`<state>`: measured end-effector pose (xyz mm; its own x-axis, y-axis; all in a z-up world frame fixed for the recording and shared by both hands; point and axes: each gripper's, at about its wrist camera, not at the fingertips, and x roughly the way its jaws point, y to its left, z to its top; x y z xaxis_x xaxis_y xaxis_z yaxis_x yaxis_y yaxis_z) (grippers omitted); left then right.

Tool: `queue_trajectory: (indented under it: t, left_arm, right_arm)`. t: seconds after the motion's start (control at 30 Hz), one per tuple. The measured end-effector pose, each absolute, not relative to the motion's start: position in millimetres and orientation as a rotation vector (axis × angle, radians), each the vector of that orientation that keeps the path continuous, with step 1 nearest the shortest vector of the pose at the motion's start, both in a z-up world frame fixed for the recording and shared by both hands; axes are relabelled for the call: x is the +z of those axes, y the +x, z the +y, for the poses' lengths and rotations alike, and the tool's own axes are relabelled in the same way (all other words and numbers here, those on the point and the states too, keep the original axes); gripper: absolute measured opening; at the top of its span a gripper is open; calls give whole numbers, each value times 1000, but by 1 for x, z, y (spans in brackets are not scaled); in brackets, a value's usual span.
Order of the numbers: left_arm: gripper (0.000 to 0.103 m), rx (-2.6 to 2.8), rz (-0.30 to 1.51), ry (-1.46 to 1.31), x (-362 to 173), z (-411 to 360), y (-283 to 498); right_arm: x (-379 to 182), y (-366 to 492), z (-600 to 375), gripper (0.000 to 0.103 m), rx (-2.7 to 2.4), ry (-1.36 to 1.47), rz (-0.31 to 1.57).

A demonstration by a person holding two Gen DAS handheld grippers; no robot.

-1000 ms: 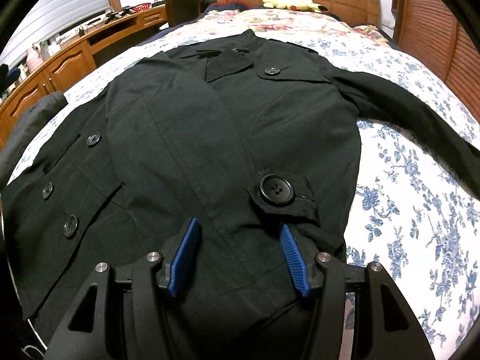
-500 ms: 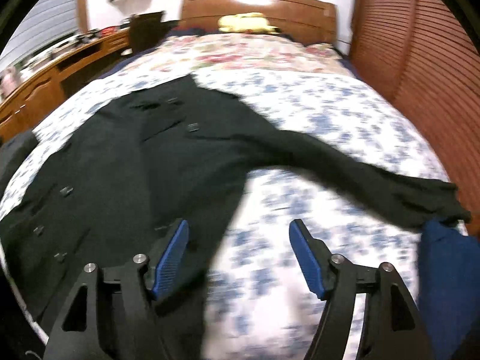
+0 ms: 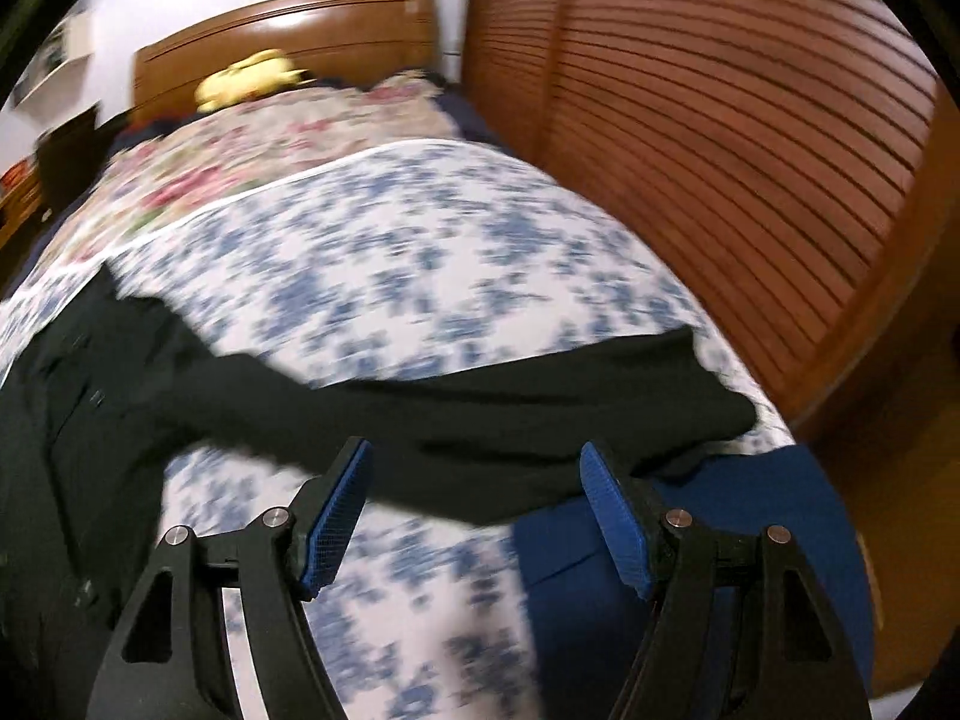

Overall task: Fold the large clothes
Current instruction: 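Move the right gripper to the other sleeve cuff and grasp it, then lift the sleeve and fold it across the coat front, open right gripper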

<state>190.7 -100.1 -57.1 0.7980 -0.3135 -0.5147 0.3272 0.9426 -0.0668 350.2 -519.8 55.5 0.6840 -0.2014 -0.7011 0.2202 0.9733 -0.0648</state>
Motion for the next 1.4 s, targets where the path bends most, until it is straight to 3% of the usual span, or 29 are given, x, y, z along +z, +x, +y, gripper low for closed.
queue_trajectory:
  t: [0.77, 0.83, 0.87, 0.9, 1.0, 1.4]
  left_arm:
    - [80, -369, 636, 72, -80, -125, 206]
    - [80, -368, 636, 71, -80, -124, 206]
    - [80, -367, 635, 71, -80, -124, 205]
    - [80, -365, 635, 73, -79, -124, 205]
    - [80, -362, 633, 73, -79, -124, 204]
    - [80, -364, 590, 37, -61, -106, 193]
  right_arm:
    - [16, 414, -614, 73, -421, 302, 948]
    - [18, 414, -606, 59, -392, 268, 949]
    - [18, 417, -601, 35, -381, 245, 954]
    - [20, 420, -595, 19, -385, 207, 959]
    - [28, 418, -579, 13, -360, 154, 936]
    - [130, 373, -467, 9, -230, -43, 704]
